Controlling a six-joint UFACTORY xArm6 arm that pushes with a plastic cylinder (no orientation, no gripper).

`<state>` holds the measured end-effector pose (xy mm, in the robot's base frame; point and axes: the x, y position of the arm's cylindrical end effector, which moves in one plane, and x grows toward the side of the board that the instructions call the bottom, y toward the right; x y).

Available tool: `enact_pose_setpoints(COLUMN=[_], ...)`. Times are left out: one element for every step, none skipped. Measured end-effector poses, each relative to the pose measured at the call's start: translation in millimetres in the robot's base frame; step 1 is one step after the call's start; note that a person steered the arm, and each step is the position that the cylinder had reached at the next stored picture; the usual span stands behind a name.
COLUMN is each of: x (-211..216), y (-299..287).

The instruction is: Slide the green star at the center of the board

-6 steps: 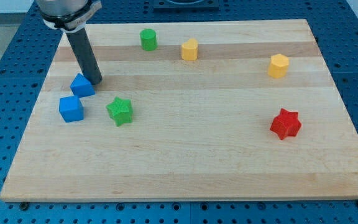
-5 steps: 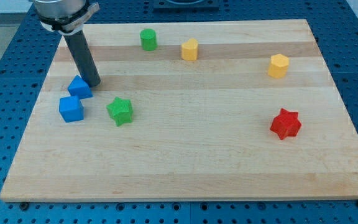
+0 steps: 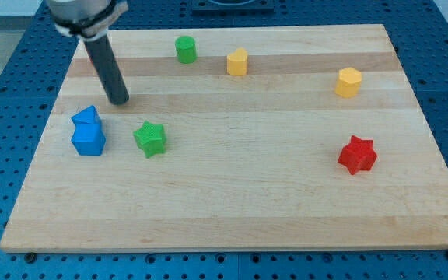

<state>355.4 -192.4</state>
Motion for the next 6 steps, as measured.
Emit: enact_pose_setpoints(x=[-26.8,-23.7,30.1,62.5,62.8,92.5], y=[0.0,0.0,15.2,23.8,23.8,23.8])
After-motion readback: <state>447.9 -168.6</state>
